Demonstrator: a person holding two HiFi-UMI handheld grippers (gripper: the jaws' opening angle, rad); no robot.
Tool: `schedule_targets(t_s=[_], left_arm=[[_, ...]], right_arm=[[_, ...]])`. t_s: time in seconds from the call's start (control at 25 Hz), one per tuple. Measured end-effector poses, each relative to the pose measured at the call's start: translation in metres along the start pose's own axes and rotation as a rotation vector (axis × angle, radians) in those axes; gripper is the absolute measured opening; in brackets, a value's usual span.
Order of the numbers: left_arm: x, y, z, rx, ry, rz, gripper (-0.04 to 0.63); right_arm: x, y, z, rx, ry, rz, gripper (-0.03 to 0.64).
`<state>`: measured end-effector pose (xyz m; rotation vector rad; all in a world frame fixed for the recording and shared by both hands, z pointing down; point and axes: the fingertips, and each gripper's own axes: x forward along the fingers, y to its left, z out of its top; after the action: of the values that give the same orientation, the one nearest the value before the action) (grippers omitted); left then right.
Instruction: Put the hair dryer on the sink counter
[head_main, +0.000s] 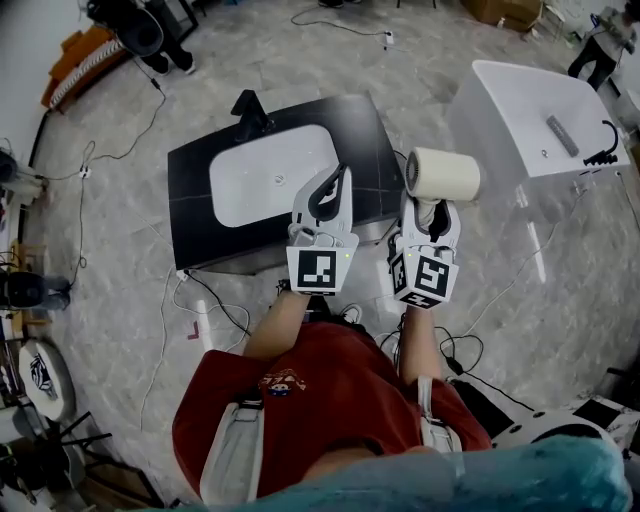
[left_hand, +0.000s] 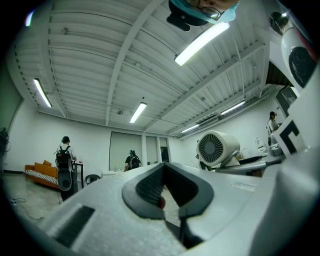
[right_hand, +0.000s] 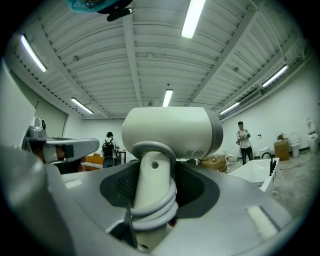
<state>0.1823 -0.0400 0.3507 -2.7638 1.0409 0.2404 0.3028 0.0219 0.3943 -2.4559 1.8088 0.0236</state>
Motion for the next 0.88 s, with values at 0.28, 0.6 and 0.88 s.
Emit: schedule_targets(t_s=[0.28,0.6,0.88], left_arm=[[0.032,0.026,-0.009,-0.033,-0.048,0.023,-0.003],[0.072,0.072,-0.017,-0.033,-0.055,0.045,-0.003],[0.097,0.122,-0.025,-0.022,-0.049,0.086,-0.003]], right_arm=[[0.041,0.006,-0.01,-0.022,0.002,0.018,0.195],[0.104,0.023,-0.006,-0.056,0.01,0.044,0.195],[0.159,0.05,-0.007,-0.066,0.021,0.082,0.195]])
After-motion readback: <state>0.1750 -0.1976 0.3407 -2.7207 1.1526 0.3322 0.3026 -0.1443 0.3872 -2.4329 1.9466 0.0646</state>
